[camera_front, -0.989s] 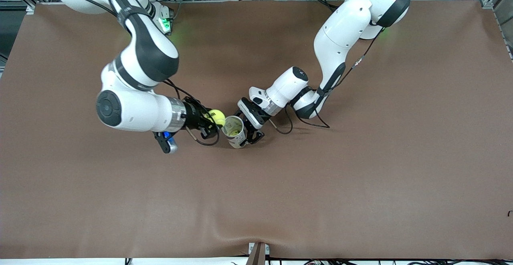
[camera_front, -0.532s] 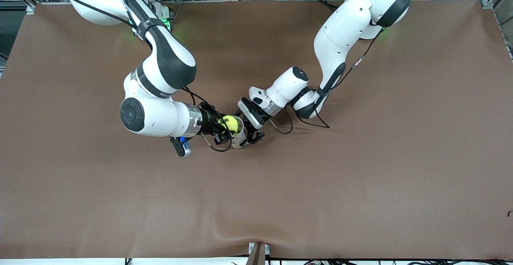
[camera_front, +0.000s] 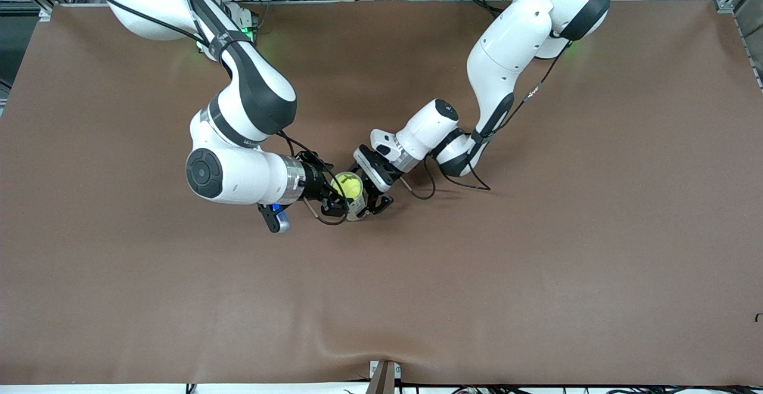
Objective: Insert tennis ball vertically with right arm
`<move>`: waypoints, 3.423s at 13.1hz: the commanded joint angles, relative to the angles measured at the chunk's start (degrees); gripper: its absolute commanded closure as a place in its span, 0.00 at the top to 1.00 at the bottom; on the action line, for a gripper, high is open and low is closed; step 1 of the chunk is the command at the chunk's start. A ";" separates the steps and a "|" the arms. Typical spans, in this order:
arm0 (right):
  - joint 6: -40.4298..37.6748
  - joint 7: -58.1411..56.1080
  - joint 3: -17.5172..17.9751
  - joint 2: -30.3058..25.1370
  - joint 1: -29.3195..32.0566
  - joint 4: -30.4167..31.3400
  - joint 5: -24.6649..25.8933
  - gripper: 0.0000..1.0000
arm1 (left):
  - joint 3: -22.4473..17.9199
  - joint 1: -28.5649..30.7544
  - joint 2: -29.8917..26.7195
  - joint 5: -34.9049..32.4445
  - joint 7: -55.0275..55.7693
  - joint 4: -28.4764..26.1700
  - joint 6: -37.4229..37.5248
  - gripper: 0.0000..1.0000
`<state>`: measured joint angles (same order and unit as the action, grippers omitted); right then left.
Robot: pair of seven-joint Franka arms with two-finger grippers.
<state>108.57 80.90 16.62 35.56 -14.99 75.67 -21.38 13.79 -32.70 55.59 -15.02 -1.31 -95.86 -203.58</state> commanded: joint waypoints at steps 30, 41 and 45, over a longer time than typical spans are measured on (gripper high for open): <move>-25.26 -78.44 -14.69 -36.17 14.29 13.00 21.38 1.00 | -0.16 3.60 -7.50 -2.20 -0.19 -11.61 -0.07 1.00; -26.74 -80.37 -16.27 -33.45 14.64 8.00 22.88 1.00 | -0.08 12.91 -17.51 -11.07 0.25 -28.92 0.28 1.00; -26.92 -80.55 -16.10 -33.45 14.38 8.00 24.11 1.00 | 0.27 17.23 -20.43 -11.52 0.78 -32.28 0.46 1.00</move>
<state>82.73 1.02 0.39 1.32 -0.45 85.31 1.32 13.73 -16.92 37.79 -25.65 -1.31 -125.33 -203.58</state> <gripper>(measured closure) 0.000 0.000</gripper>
